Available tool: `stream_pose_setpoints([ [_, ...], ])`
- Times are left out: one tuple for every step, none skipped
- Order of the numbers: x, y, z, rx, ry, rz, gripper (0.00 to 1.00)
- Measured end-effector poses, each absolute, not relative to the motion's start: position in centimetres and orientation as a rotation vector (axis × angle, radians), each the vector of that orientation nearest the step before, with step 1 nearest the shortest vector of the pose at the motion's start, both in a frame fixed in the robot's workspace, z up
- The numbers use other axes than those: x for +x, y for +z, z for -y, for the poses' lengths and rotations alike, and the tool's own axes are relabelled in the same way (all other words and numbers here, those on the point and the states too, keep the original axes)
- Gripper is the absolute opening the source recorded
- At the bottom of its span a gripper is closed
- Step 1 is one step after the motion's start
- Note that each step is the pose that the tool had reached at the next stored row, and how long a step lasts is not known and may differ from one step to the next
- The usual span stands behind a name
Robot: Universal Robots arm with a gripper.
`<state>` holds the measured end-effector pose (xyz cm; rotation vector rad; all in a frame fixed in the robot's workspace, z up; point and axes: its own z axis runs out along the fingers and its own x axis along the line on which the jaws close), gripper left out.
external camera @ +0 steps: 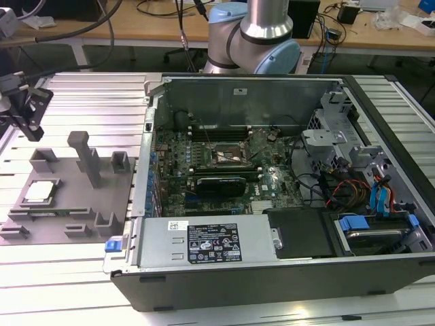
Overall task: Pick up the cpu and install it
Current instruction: 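Reach for the cpu, then pick up the cpu and move it towards the insertion slot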
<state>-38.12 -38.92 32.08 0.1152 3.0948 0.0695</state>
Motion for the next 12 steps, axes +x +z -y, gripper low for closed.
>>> stream_pose_setpoints([
  [-38.15, 32.03, 38.98, 0.115, 0.070, -3.095, 0.11],
  [-38.17, 32.01, 39.01, 0.115, 0.070, -3.095, 0.11],
  [-38.18, 31.99, 39.02, 0.115, 0.070, -3.095, 0.11],
  [-38.18, 31.99, 39.02, 0.115, 0.069, -3.095, 0.11],
  [-38.19, 31.97, 39.03, 0.115, 0.070, -3.095, 0.11],
  [-38.21, 31.95, 39.03, 0.115, 0.069, -3.095, 0.11],
  [-38.22, 31.95, 39.03, 0.115, 0.069, -3.095, 0.11],
  [-38.22, 31.95, 39.03, 0.115, 0.069, -3.095, 0.11],
  [-38.22, 31.94, 39.03, 0.115, 0.070, -3.095, 0.11],
  [-38.22, 31.94, 39.03, 0.115, 0.070, -3.095, 0.11],
  [-38.22, 31.94, 39.03, 0.115, 0.070, -3.095, 0.11],
  [-38.22, 31.94, 39.03, 0.115, 0.070, -3.095, 0.11],
])
